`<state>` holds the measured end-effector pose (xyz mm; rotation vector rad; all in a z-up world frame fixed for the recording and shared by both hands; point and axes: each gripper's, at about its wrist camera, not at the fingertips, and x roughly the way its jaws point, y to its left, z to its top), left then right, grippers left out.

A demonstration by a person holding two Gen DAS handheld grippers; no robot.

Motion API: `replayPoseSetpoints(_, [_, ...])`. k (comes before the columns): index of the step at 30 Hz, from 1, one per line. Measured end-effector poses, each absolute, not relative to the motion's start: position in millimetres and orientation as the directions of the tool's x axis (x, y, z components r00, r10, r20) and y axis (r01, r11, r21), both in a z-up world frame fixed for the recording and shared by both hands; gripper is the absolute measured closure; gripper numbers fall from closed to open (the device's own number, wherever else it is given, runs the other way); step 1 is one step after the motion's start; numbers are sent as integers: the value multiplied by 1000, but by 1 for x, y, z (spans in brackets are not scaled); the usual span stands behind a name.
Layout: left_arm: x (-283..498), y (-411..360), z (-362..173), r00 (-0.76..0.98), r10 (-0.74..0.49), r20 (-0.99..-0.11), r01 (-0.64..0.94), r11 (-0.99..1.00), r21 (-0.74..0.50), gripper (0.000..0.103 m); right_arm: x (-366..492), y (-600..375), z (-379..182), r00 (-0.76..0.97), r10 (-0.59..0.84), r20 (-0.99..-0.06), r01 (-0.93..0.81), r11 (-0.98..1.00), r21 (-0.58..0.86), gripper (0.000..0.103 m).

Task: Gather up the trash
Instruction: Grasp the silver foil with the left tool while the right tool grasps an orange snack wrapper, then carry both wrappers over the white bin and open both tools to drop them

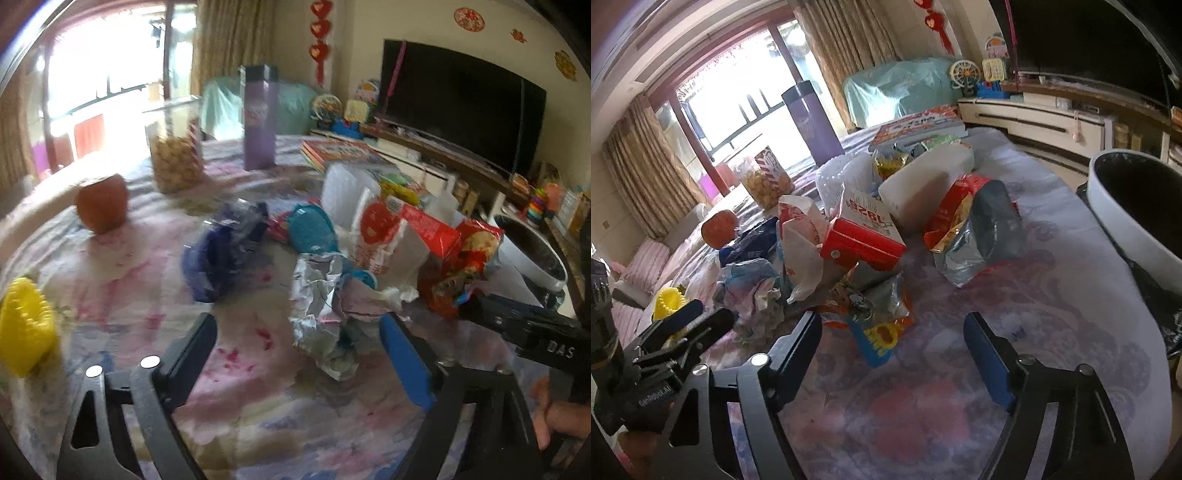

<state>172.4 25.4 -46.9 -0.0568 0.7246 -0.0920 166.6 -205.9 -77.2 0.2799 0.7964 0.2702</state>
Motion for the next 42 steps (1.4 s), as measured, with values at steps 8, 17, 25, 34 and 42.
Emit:
replayPoseSetpoints(8, [190, 42, -52, 693, -220, -686, 111, 974, -200, 77, 173, -202, -85, 627, 382, -679, -169, 917, 360, 79])
replayPoseSetpoints(17, [159, 28, -38, 726, -253, -640, 156, 966, -205, 79, 148, -213, -80, 635, 387, -669, -186, 916, 354, 82])
replayPoseSetpoints(25, [142, -3, -27, 704, -337, -625, 256, 942, -219, 79, 121, -245, -63, 674, 375, -636, -162, 916, 368, 82])
replayPoseSetpoints(34, [157, -43, -23, 664, -404, -630, 345, 912, -221, 79, 103, -299, -54, 724, 295, -623, -61, 928, 368, 82])
replayPoseSetpoints(42, [180, -79, -25, 629, -448, -636, 412, 885, -216, 79, 96, -338, -50, 747, 239, -620, 5, 931, 366, 82])
